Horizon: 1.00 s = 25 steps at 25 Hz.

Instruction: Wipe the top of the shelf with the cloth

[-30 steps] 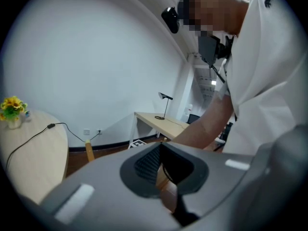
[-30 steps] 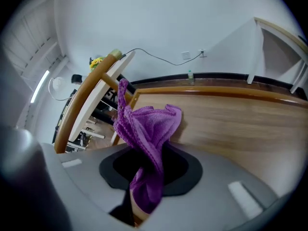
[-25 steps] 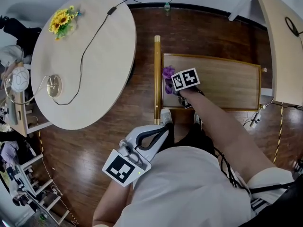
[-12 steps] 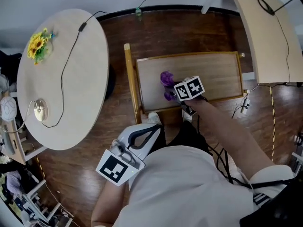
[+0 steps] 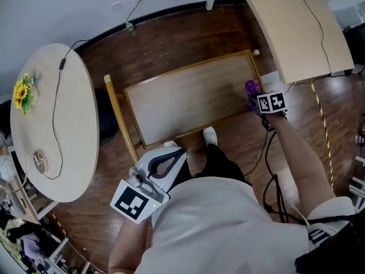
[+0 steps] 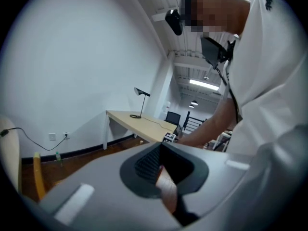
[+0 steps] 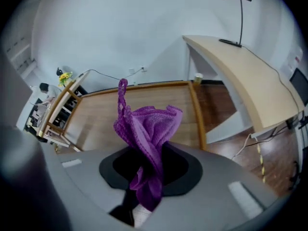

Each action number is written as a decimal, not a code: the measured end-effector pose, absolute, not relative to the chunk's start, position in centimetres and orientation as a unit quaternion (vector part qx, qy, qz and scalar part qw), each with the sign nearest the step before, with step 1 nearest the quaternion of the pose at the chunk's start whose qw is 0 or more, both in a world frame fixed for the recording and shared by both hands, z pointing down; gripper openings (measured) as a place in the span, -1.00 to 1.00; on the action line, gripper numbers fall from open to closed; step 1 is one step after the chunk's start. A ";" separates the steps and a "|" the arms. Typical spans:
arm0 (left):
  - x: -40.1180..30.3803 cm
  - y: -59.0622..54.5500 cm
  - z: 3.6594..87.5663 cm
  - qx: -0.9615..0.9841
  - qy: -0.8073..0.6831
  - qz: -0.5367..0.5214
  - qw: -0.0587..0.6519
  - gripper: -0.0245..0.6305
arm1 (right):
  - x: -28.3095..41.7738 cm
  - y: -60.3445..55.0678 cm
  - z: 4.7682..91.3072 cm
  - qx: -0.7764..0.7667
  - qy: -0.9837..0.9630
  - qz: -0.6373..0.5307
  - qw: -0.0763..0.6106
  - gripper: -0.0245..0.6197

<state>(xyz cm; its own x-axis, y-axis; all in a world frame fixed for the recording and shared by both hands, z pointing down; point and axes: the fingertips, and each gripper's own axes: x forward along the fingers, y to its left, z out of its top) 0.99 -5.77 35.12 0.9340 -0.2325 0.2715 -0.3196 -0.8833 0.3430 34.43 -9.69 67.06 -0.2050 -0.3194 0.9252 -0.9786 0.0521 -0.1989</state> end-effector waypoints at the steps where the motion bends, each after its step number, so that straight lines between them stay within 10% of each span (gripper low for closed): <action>1: 1.7 -5.7 35.2 0.964 -0.142 0.115 0.196 -0.87 | 36.8 -9.3 67.7 0.525 -0.615 0.454 0.374 -0.60; 9: 4.2 -5.1 35.1 0.960 -0.150 0.132 0.196 -0.87 | 38.2 -7.1 71.1 0.520 -0.591 0.475 0.393 -0.60; 25: -2.9 -3.7 35.4 0.955 -0.185 0.124 0.194 -0.87 | 10.4 -6.9 70.5 0.388 -0.697 0.472 0.376 -0.60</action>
